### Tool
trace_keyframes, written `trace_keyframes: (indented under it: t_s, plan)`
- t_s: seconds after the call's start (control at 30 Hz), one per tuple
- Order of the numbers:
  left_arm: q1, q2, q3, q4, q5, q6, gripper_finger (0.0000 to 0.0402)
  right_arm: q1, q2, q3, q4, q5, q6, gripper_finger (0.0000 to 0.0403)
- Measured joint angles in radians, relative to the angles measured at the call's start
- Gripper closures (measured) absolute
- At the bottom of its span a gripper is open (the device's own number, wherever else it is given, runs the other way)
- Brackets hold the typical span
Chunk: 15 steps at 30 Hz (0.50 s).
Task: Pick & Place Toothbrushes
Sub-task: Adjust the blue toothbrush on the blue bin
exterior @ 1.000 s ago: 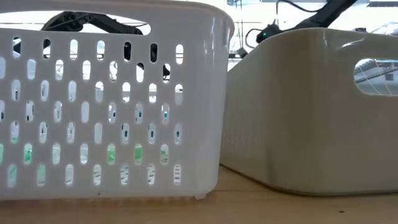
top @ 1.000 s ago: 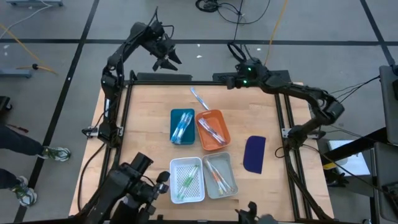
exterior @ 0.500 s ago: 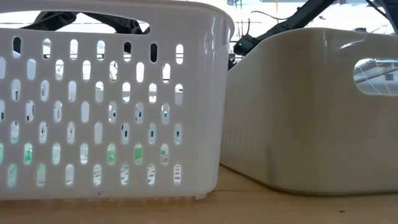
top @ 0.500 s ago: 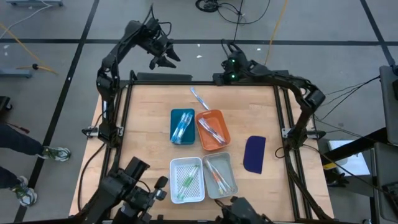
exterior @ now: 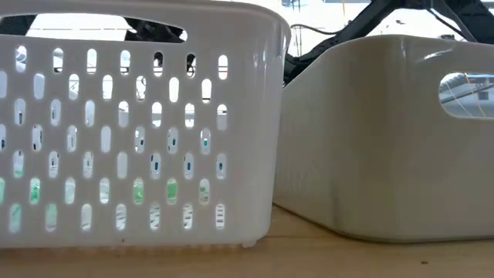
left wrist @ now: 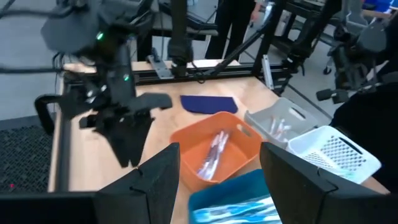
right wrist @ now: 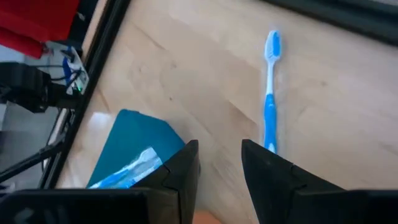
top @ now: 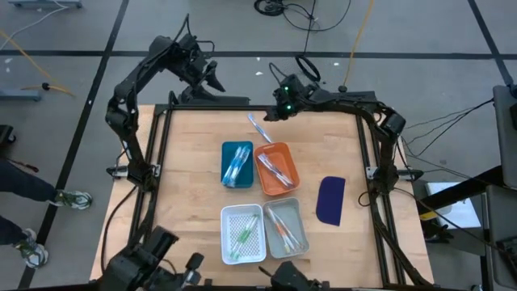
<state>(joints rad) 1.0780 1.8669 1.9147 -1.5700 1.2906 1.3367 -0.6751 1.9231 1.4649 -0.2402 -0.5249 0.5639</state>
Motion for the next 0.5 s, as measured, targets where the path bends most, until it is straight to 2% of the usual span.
trace_keyframes:
  t_s: [0.13,0.27,0.5]
  plan:
    - [0.000,-0.074,-0.083,0.009,0.001,0.004,0.0179,0.020,0.047,0.038,-0.007,0.005,0.001,0.0287]
    - [0.001,-0.133,-0.131,0.012,0.002,0.025,0.0179,0.031,0.107,0.108,-0.096,0.008,-0.005,0.0287]
    - [-0.007,-0.167,-0.159,0.020,0.002,0.027,0.0179,0.038,0.212,0.268,-0.257,0.001,0.000,0.0287]
